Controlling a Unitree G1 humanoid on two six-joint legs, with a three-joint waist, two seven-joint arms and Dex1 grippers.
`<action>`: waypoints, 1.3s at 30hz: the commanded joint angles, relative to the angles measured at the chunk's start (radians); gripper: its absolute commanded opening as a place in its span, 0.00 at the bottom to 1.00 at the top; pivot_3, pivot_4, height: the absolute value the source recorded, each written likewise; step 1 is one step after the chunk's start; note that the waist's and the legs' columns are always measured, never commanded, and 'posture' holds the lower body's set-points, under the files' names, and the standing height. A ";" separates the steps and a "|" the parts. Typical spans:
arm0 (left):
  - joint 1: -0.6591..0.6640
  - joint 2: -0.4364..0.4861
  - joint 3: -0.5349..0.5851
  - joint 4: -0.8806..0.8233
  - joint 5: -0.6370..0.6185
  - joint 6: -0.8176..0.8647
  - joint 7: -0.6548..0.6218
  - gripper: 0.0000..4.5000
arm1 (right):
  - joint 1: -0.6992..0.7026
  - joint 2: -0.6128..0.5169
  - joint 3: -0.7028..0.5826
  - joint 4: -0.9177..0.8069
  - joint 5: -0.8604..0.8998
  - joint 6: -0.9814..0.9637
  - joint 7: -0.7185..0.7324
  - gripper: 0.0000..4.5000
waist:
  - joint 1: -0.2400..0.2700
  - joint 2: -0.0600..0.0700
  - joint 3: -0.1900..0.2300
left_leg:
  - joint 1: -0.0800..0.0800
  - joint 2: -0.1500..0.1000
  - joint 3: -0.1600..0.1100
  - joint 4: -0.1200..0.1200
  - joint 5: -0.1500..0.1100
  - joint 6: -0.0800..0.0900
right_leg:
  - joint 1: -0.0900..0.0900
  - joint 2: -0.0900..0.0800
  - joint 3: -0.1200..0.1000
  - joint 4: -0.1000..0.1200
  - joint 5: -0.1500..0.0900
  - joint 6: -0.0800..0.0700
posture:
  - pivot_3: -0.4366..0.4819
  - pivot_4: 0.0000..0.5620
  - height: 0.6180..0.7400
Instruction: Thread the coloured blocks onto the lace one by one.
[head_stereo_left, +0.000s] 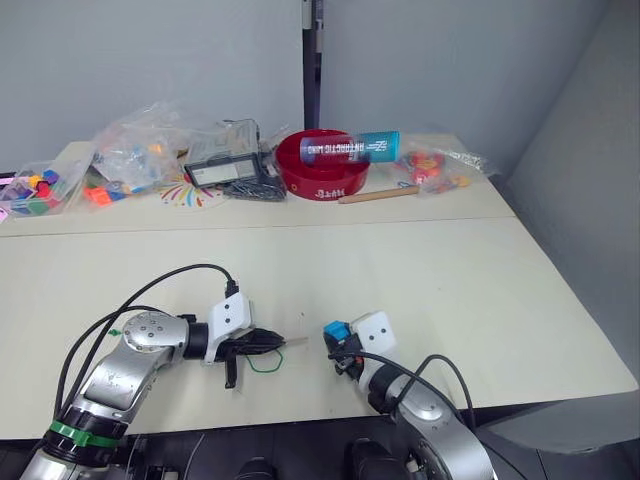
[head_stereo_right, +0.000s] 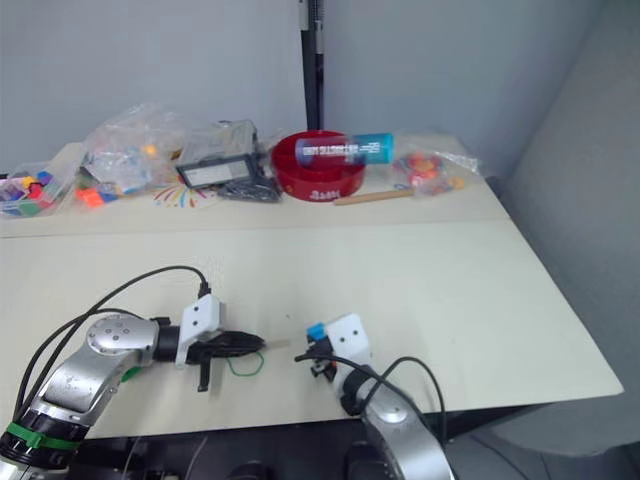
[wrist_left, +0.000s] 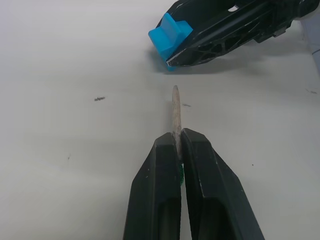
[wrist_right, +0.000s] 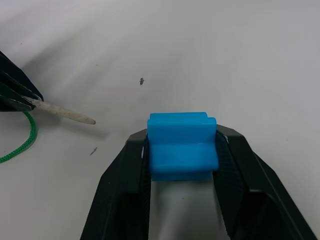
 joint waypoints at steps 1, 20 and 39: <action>-0.017 0.004 -0.002 -0.037 -0.022 0.015 -0.010 0.00 | 0.041 0.000 0.025 0.000 0.007 0.048 -0.012 0.26 | 0.000 -0.001 0.000 | 0.000 0.000 0.000 0.000 0.000 0.000 | 0.000 0.000 0.000 0.000 0.000 0.000 | 0.48 0.27 0.92; 0.023 -0.002 0.011 0.000 -0.003 -0.050 -0.004 0.00 | -0.133 -0.321 -0.195 -0.097 0.281 -0.007 0.393 1.00 | 0.001 -0.002 -0.001 | 0.000 0.000 0.000 0.000 0.000 0.000 | 0.001 0.000 0.000 -0.001 0.000 0.000 | 0.48 0.27 0.92; 0.133 0.030 0.045 -0.079 -0.009 -0.081 0.021 0.00 | -0.804 -0.425 0.066 0.885 0.116 -0.698 1.248 1.00 | 0.005 -0.002 0.000 | 0.000 -0.001 0.001 0.002 -0.001 0.001 | 0.001 -0.002 -0.001 -0.001 0.001 0.000 | 0.48 0.27 0.92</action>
